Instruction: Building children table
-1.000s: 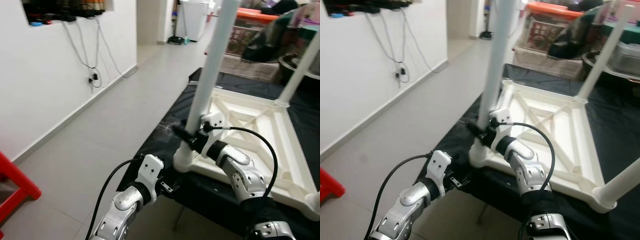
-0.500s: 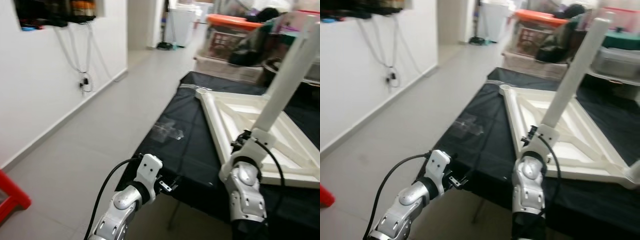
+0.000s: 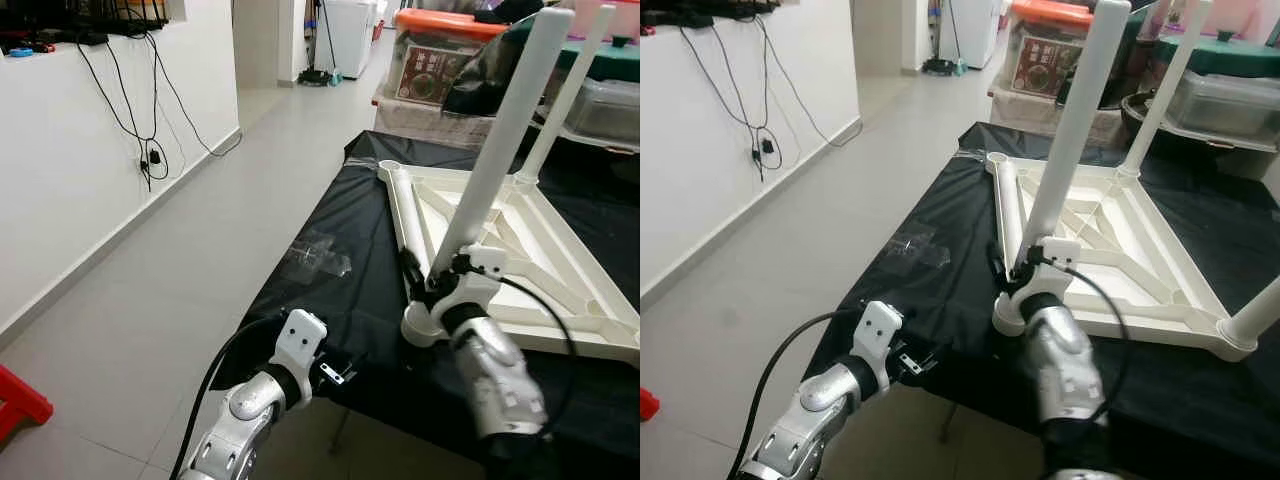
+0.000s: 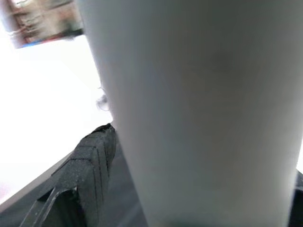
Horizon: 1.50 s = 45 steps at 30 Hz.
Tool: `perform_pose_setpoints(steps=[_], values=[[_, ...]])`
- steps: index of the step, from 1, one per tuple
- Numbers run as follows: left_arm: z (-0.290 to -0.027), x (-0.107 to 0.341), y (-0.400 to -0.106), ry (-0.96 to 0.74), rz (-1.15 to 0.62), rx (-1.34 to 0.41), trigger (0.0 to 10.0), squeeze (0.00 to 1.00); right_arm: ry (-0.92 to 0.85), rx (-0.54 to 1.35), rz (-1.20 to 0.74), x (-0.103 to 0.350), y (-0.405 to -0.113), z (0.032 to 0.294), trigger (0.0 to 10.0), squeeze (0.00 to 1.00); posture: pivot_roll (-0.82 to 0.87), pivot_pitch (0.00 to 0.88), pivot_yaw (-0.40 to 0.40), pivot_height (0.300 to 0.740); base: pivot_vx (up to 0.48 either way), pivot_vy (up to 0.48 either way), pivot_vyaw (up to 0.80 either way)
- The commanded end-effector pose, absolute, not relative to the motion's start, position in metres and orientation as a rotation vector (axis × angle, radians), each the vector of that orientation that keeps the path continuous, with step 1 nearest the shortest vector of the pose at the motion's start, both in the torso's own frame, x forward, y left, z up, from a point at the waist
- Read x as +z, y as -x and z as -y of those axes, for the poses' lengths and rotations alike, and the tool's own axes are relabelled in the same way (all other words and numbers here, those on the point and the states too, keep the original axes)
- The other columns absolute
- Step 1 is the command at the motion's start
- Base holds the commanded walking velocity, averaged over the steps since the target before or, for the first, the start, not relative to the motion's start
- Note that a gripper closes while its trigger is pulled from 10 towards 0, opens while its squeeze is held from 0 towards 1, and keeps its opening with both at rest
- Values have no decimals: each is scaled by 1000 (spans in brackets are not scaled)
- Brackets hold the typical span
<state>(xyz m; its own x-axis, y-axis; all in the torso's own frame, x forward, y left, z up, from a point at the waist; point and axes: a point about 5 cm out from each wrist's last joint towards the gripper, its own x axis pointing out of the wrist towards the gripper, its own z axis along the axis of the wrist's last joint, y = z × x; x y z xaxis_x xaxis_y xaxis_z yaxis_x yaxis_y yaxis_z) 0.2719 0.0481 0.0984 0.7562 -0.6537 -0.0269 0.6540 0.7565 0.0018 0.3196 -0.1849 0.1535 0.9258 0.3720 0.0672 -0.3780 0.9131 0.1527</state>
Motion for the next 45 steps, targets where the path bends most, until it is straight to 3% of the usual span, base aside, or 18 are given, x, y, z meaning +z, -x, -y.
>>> perform_pose_setpoints(steps=[1,8,11,12,14,15,20,24,25,26,29,31,35,39,40,41,44,45], values=[[-47,99,-273,-20,-20,-719,10000,0,-156,680,-9,157,-312,165,10000,0,133,0,-94,740,0,0,0],[-46,99,-274,-21,-18,-718,10000,0,-107,910,-42,163,-308,156,10000,0,141,0,-98,740,0,0,0],[-46,100,-274,-20,-16,-715,10000,0,-104,1060,-35,168,-316,134,10000,0,151,0,-108,740,0,0,0],[-46,100,-274,-20,-16,-714,10000,0,-94,1043,-40,166,-320,130,1529,0,154,0,-112,740,0,0,0],[-46,100,-274,-20,-16,-714,10000,0,-94,1043,-40,166,-320,130,1529,0,154,0,-112,740,0,0,0],[-46,100,-274,-19,-15,-713,10000,0,-81,992,-38,164,-325,128,0,0,154,0,-112,740,0,0,0],[-46,101,-273,-18,-13,-711,10000,0,-72,635,-27,157,-344,146,0,0,151,0,-113,740,0,0,0],[-46,101,-273,-17,-13,-711,10000,0,-88,506,-30,156,-347,157,0,0,151,0,-113,740,0,0,0],[-46,101,-273,-17,-14,-714,10000,0,-88,230,-30,153,-345,174,0,0,132,0,-94,740,0,0,0],[-46,101,-273,-17,-14,-714,10000,0,-88,230,-30,153,-345,174,0,0,132,0,-94,740,0,0,0],[-46,101,-274,-18,-15,-719,10000,0,-90,-231,-31,148,-328,202,0,0,129,0,-92,740,0,0,0],[-46,101,-274,-18,-15,-719,10000,0,-90,-231,-31,148,-328,202,0,0,129,0,-92,740,0,0,0],[-46,101,-274,-21,-15,-721,10000,0,-194,-573,-14,144,-308,205,0,0,134,0,-92,740,0,0,0],[-46,101,-274,-22,-15,-720,10000,0,-217,-587,-6,145,-309,199,0,0,139,0,-94,740,0,0,0],[-46,101,-275,-23,-15,-718,10000,0,-250,-540,4,145,-315,187,549,0,139,0,-94,740,0,0,0],[-47,101,-275,-23,-14,-715,10000,0,-264,-491,19,147,-319,178,10000,0,139,0,-94,740,0,0,0],[-47,102,-275,-23,-14,-714,10000,0,-273,-463,29,148,-321,172,10000,0,140,0,-97,740,0,0,0],[-47,102,-275,-23,-14,-712,10000,0,-261,-414,47,149,-322,167,10000,1000,139,0,-96,740,0,0,0]])
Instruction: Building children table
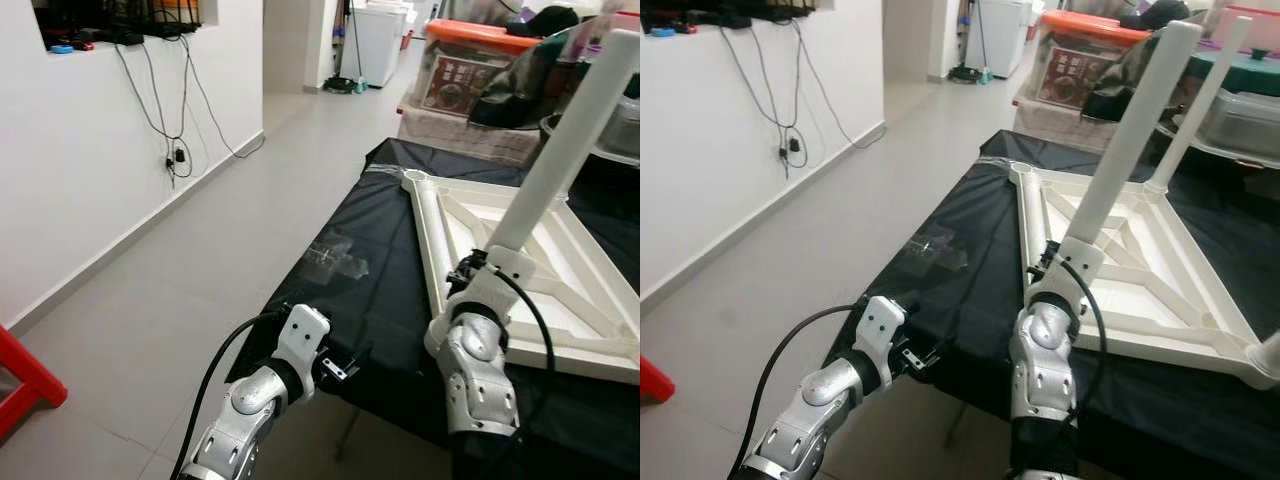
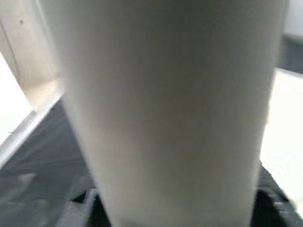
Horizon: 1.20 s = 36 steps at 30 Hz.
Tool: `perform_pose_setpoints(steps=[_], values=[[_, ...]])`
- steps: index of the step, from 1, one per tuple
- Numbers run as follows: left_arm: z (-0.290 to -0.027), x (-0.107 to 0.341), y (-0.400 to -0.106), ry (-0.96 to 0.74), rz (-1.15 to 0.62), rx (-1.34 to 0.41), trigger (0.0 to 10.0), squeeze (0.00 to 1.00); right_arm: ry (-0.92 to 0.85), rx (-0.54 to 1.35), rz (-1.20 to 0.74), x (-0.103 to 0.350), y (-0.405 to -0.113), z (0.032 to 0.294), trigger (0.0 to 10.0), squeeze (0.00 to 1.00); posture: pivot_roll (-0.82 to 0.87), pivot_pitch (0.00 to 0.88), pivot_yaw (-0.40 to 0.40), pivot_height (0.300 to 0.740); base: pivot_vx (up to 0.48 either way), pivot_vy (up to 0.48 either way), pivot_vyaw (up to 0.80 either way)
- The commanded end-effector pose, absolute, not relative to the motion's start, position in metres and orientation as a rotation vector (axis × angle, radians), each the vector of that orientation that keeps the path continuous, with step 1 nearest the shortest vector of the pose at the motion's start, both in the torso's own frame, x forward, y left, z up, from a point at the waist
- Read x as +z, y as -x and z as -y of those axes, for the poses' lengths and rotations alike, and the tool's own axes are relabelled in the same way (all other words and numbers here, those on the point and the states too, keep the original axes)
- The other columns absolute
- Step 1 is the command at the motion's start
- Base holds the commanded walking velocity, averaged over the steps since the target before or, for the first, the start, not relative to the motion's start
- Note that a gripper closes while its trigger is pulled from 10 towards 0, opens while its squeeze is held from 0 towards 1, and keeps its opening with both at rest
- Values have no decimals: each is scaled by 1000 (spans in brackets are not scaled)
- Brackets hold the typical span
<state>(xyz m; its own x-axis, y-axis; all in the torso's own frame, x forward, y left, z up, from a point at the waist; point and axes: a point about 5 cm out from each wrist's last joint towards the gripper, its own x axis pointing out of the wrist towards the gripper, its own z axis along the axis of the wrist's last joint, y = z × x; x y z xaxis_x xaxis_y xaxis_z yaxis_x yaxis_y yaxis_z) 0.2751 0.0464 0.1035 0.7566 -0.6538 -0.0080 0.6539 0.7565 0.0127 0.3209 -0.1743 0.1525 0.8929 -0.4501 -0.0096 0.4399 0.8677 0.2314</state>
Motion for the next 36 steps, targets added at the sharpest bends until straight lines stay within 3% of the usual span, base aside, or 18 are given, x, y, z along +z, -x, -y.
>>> perform_pose_setpoints(steps=[1,4,5,6,15,36], values=[[-47,102,-275,-23,-14,-712,10000,0,-239,-395,55,149,-320,165,10000,1000,139,0,-96,740,0,0,0],[-48,102,-275,-23,-14,-713,10000,0,-200,-379,64,148,-317,165,10000,1000,136,0,-96,740,0,0,0],[-48,102,-275,-22,-15,-713,10000,0,-148,-360,74,146,-313,167,10000,651,135,0,-98,740,0,0,0],[-48,103,-276,-21,-15,-713,10000,0,-94,-347,83,144,-306,169,10000,0,134,0,-98,740,0,0,0],[-49,106,-277,-18,-12,-709,10000,0,-31,-274,55,128,-278,184,10000,0,128,0,-93,740,0,0,-163],[-48,106,-279,-18,-19,-710,10000,0,-120,-70,73,128,-264,171,10000,0,122,0,-86,740,0,0,-796]])
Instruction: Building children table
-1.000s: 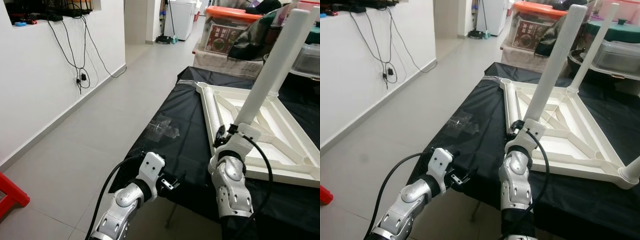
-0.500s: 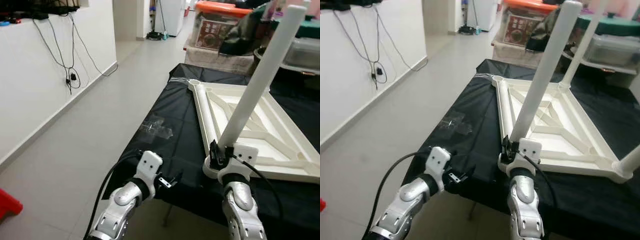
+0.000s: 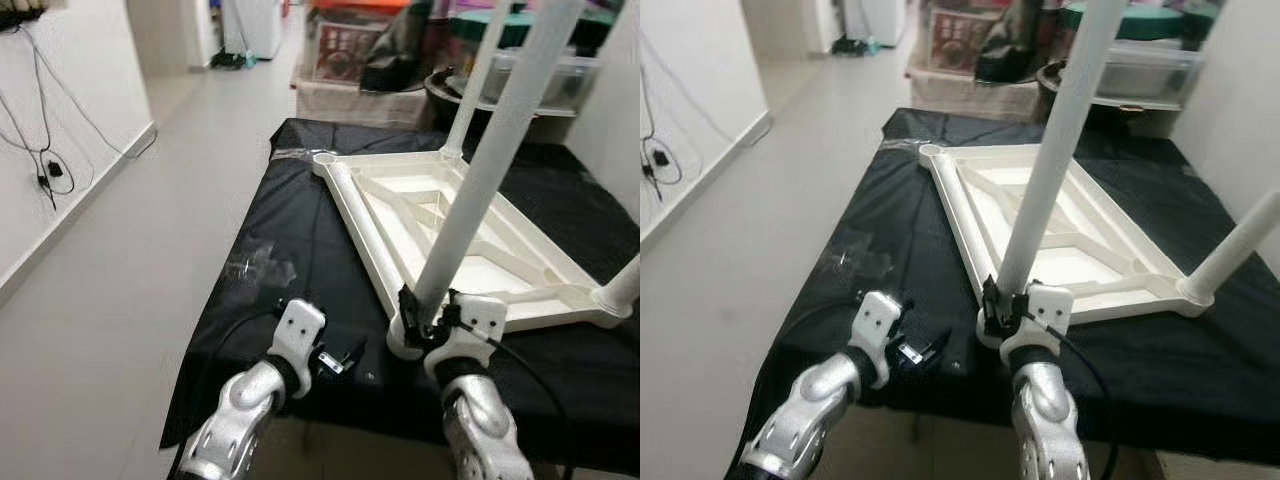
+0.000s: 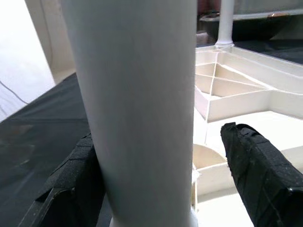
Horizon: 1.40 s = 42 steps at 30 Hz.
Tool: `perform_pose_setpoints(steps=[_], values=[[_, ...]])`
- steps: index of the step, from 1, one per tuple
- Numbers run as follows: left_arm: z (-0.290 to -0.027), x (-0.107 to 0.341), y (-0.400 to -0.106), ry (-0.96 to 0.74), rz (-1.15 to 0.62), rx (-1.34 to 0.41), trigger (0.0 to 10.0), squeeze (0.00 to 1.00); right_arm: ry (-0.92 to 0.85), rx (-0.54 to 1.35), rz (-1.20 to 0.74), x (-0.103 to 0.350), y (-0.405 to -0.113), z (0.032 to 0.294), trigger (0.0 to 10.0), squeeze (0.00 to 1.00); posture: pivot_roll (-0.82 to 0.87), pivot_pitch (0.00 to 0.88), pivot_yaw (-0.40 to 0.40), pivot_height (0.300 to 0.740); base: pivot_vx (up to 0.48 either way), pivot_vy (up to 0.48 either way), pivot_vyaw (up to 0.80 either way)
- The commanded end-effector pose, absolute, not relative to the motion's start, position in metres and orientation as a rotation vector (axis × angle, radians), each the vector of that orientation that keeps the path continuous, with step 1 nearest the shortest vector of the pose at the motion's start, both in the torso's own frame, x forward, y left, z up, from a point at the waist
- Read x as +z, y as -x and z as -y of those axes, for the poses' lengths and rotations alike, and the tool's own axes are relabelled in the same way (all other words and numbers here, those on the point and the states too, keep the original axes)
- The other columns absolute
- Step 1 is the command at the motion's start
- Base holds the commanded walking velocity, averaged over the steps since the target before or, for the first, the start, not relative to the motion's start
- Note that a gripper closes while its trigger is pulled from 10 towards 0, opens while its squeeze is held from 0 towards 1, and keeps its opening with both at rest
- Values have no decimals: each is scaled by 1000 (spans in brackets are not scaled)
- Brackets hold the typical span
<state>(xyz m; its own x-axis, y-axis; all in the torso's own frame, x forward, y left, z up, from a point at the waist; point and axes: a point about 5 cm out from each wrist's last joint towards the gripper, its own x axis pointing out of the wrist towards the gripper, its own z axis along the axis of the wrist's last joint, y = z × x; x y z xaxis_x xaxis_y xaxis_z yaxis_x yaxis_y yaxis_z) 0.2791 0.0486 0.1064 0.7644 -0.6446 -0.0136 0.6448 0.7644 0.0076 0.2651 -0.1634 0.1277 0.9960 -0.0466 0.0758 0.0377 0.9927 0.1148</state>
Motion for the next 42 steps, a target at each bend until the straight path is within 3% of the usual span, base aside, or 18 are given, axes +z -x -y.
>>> perform_pose_setpoints(steps=[1,10,25,39,42], values=[[-48,106,-279,-17,-19,-710,10000,0,-125,-51,79,129,-266,169,10000,0,122,0,-87,740,0,0,-788],[-48,107,-279,-15,-17,-709,10000,0,-127,14,115,139,-276,167,10000,0,123,0,-91,740,0,0,-785],[-47,107,-279,-16,-17,-706,10000,0,-172,299,98,155,-309,164,10000,0,131,0,-98,740,0,0,0],[-47,109,-271,-17,-10,-711,10000,0,-77,540,22,167,-348,176,10000,0,172,0,-122,740,0,0,0],[-49,109,-262,-22,-11,-719,10000,0,-107,775,-40,173,-356,162,10000,0,195,0,-134,740,0,0,0]])
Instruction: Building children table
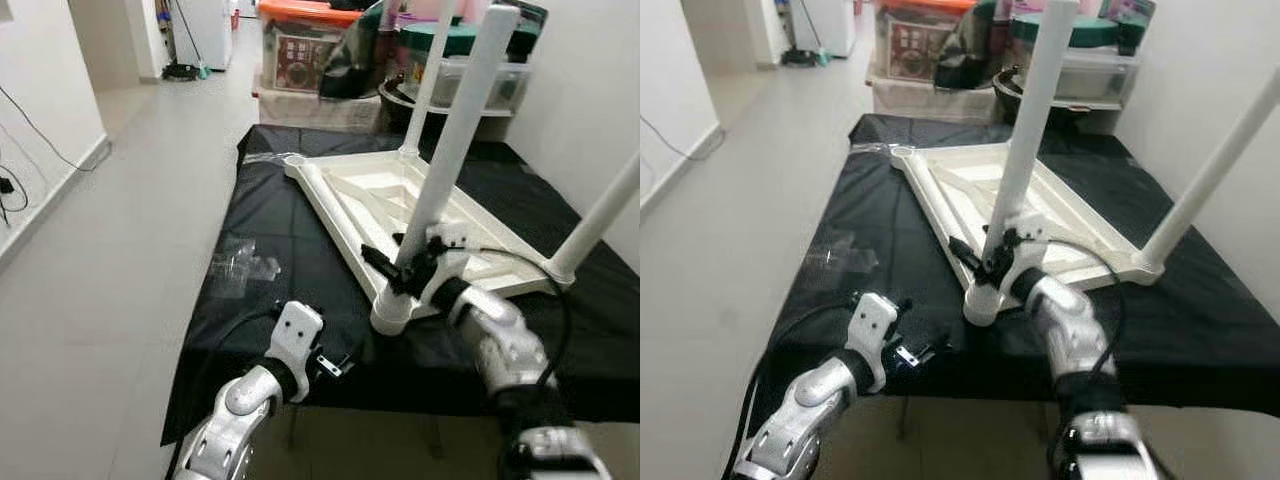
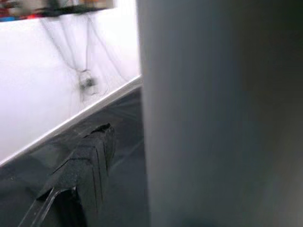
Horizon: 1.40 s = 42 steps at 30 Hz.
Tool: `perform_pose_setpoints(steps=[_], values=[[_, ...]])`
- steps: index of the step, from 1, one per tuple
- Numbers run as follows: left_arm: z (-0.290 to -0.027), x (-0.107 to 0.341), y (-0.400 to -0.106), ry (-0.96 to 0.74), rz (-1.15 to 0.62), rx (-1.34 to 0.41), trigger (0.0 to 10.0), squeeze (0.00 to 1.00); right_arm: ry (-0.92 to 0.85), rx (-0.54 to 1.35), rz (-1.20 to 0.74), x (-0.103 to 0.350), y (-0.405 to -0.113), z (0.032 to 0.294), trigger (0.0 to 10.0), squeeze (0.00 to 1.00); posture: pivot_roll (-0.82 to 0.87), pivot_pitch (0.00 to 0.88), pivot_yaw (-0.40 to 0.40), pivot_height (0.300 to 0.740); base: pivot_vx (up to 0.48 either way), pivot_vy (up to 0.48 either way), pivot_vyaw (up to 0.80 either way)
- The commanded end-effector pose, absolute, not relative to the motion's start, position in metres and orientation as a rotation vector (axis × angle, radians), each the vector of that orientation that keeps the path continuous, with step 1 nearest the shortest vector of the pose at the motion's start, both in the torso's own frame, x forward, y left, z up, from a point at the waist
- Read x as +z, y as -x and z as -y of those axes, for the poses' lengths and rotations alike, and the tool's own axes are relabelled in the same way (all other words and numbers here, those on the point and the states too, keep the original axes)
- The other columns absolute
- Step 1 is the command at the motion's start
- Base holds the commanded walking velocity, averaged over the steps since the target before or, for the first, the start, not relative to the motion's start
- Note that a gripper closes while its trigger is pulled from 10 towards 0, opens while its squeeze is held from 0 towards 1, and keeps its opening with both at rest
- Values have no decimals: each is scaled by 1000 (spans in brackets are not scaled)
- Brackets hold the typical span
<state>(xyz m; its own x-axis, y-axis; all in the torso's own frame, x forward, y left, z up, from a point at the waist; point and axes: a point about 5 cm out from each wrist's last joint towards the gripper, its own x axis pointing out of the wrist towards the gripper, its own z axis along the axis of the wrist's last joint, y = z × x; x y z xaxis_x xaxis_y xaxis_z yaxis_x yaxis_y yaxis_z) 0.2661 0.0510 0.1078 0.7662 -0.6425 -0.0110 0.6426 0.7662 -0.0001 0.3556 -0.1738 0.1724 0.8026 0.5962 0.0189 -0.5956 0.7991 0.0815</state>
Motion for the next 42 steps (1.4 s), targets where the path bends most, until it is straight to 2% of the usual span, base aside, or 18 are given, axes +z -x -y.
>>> perform_pose_setpoints(steps=[1,7,15,16,21,22,23,24,26,29,31,32,33,34,36,37,38,42], values=[[-50,110,-260,-23,-12,-721,10000,0,-126,855,-62,173,-355,157,10000,0,195,0,-134,740,0,0,0],[-53,109,-249,-25,-22,-724,10000,0,-153,1139,-122,175,-347,144,10000,0,226,0,-146,740,0,0,0],[-58,110,-242,-25,-35,-717,10000,0,-156,1297,-113,181,-343,138,9765,0,240,0,-152,740,0,0,0],[-60,111,-241,-25,-38,-708,10000,0,-118,1261,-94,180,-347,135,0,0,240,0,-153,740,0,0,0],[-60,112,-242,-28,-39,-705,10000,0,-78,1036,-63,175,-358,138,0,0,235,0,-146,740,0,0,0],[-59,112,-244,-28,-41,-705,10000,0,-75,837,-42,171,-363,147,0,0,225,0,-139,740,0,0,0],[-59,112,-245,-28,-42,-706,10000,0,-65,735,-33,169,-365,152,0,0,220,0,-135,740,0,0,0],[-59,112,-245,-28,-42,-706,10000,0,-65,735,-33,169,-365,152,0,0,220,0,-135,740,0,0,0],[-58,112,-246,-29,-43,-710,10000,0,-96,475,-14,163,-363,169,0,0,209,0,-124,740,0,0,0],[-58,112,-246,-29,-44,-711,10000,0,-108,409,-12,162,-360,173,0,0,209,0,-124,740,0,0,0],[-59,112,-248,-31,-47,-715,10000,0,-123,74,0,157,-347,190,0,0,190,0,-111,740,0,0,0],[-59,112,-248,-31,-47,-715,10000,0,-123,74,0,157,-347,190,0,0,190,0,-111,740,0,0,0],[-59,112,-248,-32,-48,-717,10000,0,-120,-96,3,155,-339,199,0,0,185,0,-106,740,0,0,0],[-59,112,-248,-32,-48,-717,10000,0,-120,-96,3,155,-339,199,0,0,185,0,-106,740,0,0,0],[-58,111,-250,-36,-50,-724,10000,0,-131,-413,24,154,-316,203,0,0,181,0,-101,740,0,0,0],[-58,111,-250,-36,-50,-724,10000,0,-131,-413,24,154,-316,203,0,0,181,0,-101,740,0,0,0],[-57,111,-252,-38,-50,-725,10000,0,-159,-528,26,153,-307,198,0,0,182,0,-99,740,0,0,0],[-57,111,-254,-40,-49,-724,10000,0,-204,-608,17,152,-302,186,0,0,184,0,-103,740,0,0,0]])
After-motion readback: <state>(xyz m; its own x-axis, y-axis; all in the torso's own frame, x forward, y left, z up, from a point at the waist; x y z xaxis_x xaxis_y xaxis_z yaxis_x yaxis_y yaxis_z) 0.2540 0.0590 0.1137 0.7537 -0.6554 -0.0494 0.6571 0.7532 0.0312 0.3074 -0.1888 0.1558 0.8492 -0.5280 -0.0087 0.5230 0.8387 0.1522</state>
